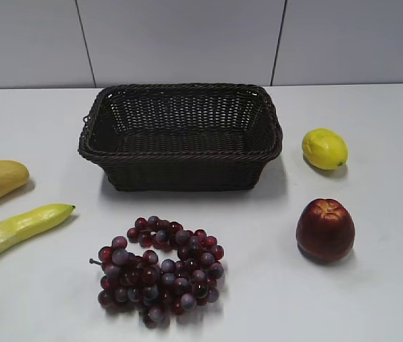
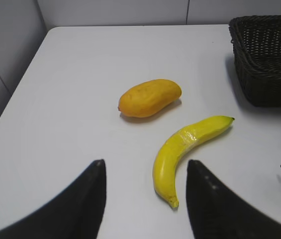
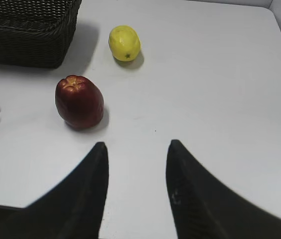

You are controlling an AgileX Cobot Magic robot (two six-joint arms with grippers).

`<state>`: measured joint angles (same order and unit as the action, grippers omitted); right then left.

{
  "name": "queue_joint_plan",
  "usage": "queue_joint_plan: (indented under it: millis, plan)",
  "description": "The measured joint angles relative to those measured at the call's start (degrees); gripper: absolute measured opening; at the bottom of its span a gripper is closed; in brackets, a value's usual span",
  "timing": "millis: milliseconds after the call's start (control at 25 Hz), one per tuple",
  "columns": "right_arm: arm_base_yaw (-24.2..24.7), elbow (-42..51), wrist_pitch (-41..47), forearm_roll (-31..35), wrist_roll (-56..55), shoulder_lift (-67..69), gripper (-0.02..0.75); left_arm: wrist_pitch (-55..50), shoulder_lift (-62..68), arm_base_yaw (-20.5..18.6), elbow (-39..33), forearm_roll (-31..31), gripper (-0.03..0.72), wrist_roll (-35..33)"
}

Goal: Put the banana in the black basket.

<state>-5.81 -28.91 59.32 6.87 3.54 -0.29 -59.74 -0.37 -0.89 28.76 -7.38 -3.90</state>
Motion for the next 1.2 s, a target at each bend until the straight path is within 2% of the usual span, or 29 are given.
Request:
queue_joint_plan:
  millis: [440, 600, 760, 1200]
  plan:
    - [0.0, 0.0, 0.0, 0.0, 0.0, 0.0, 0.298, 0.1, 2.9, 0.0, 0.3, 0.0, 0.498, 0.0]
    - [0.0, 0.0, 0.0, 0.0, 0.0, 0.0, 0.298, 0.7, 11.8, 0.0, 2.2, 0.5, 0.498, -0.4]
    - [0.0, 0.0, 0.0, 0.0, 0.0, 0.0, 0.298, 3.4, 23.3, 0.0, 4.6, 3.4, 0.498, -1.5]
    - [0.0, 0.0, 0.0, 0.0, 0.0, 0.0, 0.298, 9.8, 51.5, 0.3, 13.2, 3.5, 0.498, -12.3]
